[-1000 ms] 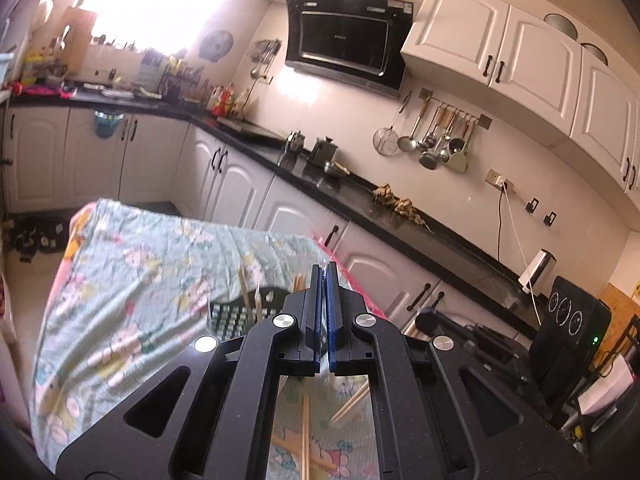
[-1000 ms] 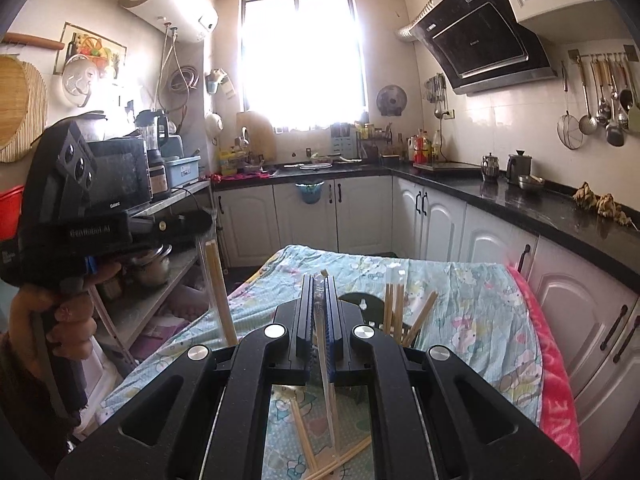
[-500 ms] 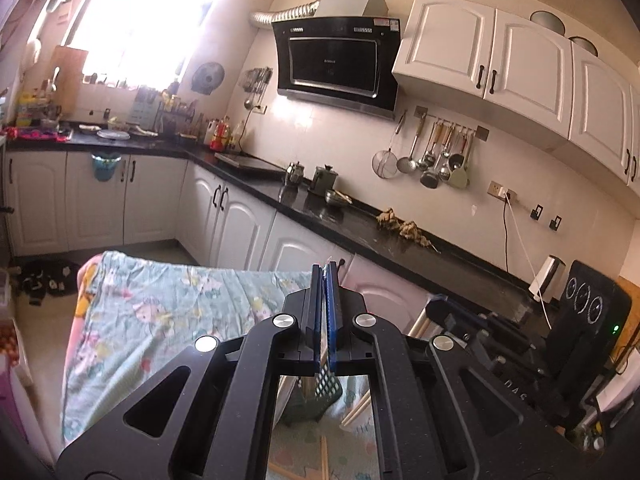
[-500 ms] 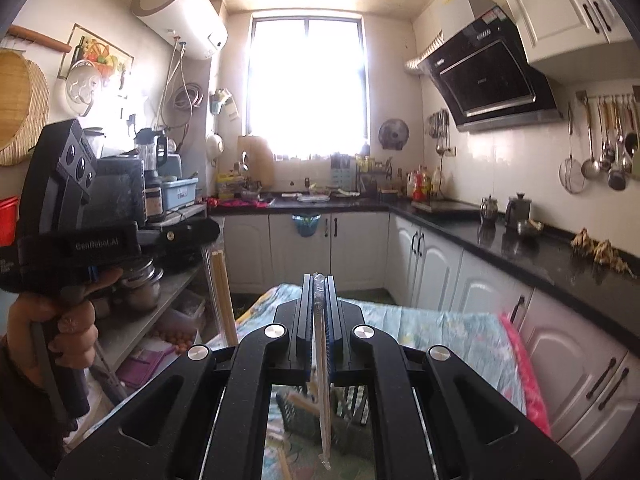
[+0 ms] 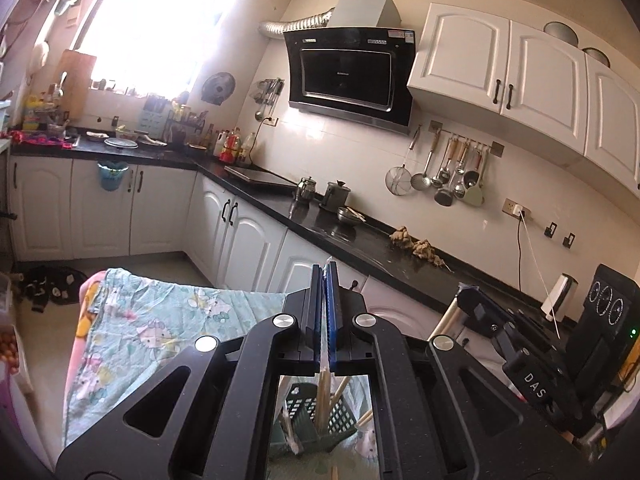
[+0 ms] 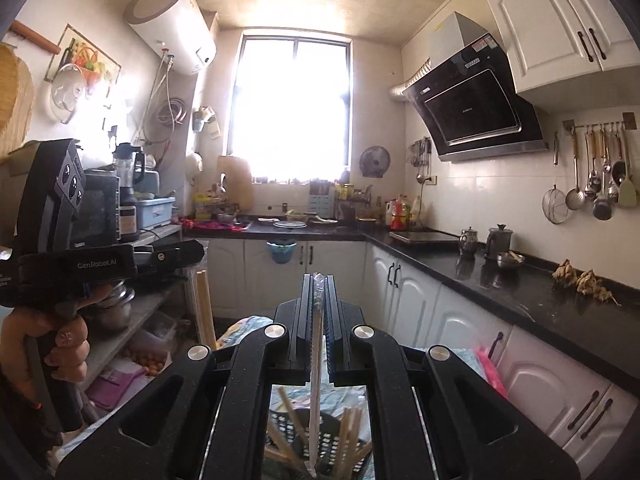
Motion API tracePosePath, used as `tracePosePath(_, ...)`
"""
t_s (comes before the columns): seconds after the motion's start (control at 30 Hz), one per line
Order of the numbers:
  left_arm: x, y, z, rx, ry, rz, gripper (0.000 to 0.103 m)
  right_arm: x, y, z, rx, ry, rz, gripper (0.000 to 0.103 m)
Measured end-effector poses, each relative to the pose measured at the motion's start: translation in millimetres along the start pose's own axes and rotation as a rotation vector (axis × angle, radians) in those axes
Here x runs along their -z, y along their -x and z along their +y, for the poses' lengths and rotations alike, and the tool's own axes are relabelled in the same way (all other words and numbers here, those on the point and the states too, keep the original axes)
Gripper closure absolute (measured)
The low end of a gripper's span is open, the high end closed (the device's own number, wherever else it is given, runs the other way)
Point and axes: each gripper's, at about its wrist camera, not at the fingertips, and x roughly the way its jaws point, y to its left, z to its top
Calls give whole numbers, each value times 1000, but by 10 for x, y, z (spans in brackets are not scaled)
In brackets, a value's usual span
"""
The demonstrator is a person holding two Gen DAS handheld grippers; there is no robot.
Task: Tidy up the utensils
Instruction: 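Lower the chopsticks into the caddy slots and open both tools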
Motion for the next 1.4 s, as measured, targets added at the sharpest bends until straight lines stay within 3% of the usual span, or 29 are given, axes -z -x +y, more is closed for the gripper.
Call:
tracePosePath(0.33, 122, -298, 176, -9, 41, 9, 103, 133, -251, -240, 36, -17, 5, 98)
tracePosePath(0.7, 398, -554, 277, 5, 61, 33, 103, 524, -521, -416, 71, -67, 59, 98)
tracePosePath(1.0, 589, -685, 289, 1, 56, 51, 103, 727, -652, -432, 73, -82, 90, 98)
tracePosePath(1.23, 789, -748, 388, -31, 63, 98, 103, 928, -771, -331, 73, -77, 170, 97)
tracePosePath(1.3, 828, -737, 410, -49, 59, 107, 100, 988, -781, -303, 83, -81, 196, 86)
tracePosePath(1.33, 846, -725, 420, -60, 59, 112, 97, 1005, -777, -296, 83, -86, 201, 75)
tracePosePath(1.4, 890, -676, 447, -85, 60, 112, 84, 1046, -745, -280, 77, -98, 211, 71)
